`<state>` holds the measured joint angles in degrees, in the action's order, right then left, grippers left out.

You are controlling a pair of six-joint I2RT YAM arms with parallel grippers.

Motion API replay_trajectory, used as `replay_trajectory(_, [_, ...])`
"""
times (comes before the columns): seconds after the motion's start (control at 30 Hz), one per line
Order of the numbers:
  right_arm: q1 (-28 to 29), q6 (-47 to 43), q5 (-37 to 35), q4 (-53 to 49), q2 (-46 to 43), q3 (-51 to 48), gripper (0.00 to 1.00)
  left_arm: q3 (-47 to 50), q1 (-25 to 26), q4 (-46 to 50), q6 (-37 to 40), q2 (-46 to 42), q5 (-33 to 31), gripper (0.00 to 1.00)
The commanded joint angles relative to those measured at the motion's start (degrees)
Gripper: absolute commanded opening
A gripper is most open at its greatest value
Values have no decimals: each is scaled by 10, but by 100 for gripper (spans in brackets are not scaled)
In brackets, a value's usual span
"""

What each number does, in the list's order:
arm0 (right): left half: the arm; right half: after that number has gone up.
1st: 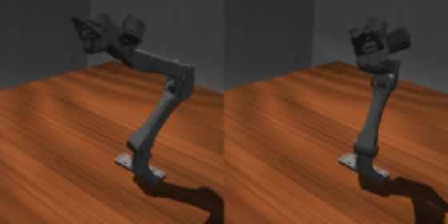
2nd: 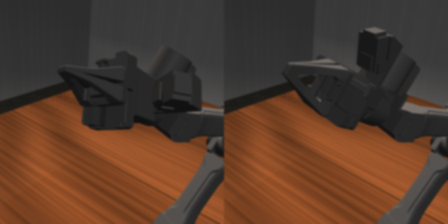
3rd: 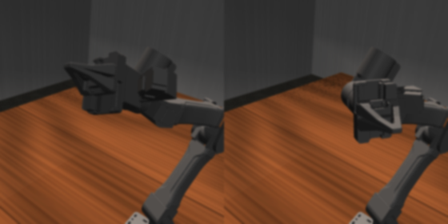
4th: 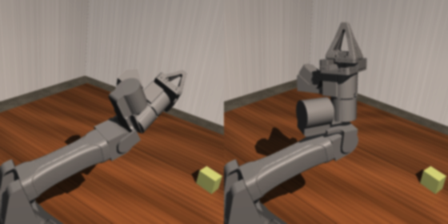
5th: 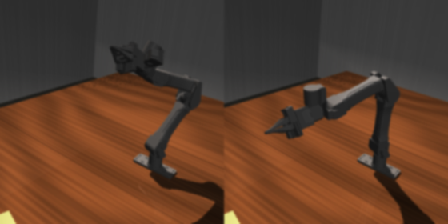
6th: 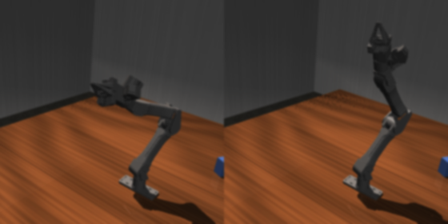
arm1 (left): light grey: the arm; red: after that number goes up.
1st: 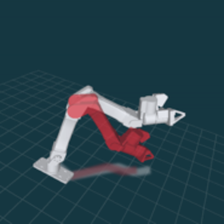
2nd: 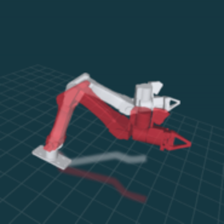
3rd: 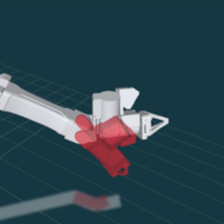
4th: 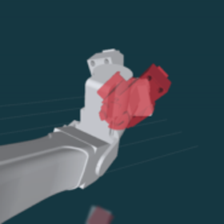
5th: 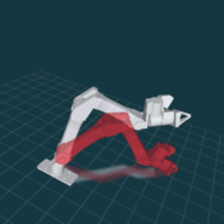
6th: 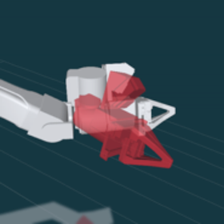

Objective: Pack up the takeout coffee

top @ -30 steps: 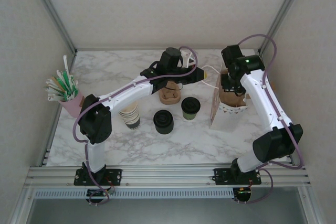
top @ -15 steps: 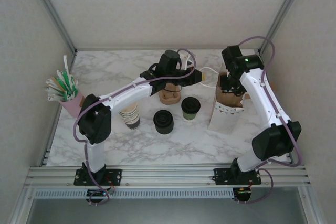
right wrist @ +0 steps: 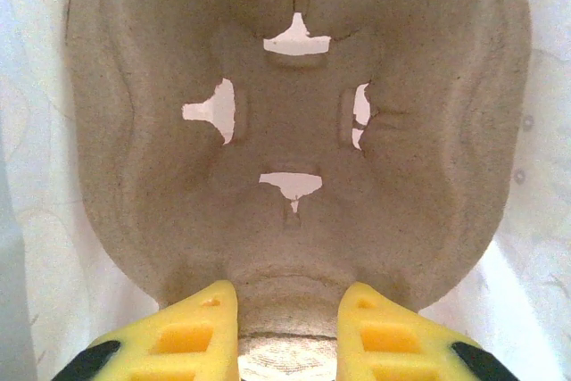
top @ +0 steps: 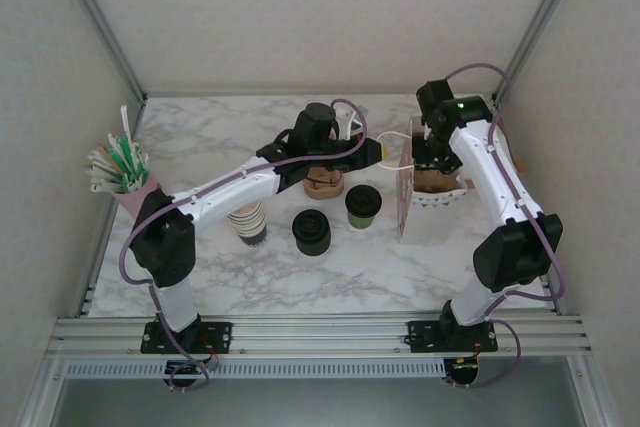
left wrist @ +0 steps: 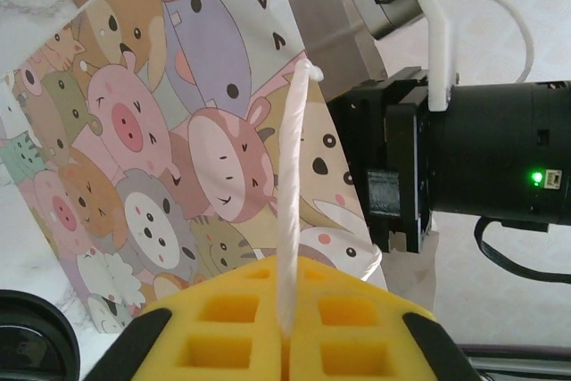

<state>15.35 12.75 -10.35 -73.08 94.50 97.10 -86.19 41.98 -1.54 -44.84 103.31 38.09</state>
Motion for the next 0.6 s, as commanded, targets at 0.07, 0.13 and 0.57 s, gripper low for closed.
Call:
replay_trajectory(0.07, [-2, -6, 12, 23, 0, -40, 16, 9, 5, -21, -11, -28, -12, 6])
replay_trajectory(0.13, [-2, -4, 16, 31, 1, -49, 16, 11, 6, -14, -8, -29, -14, 7])
replay_trajectory(0.57, [-7, -8, 28, 19, -14, -33, 16, 18, -21, 2, 5, -43, -25, 7])
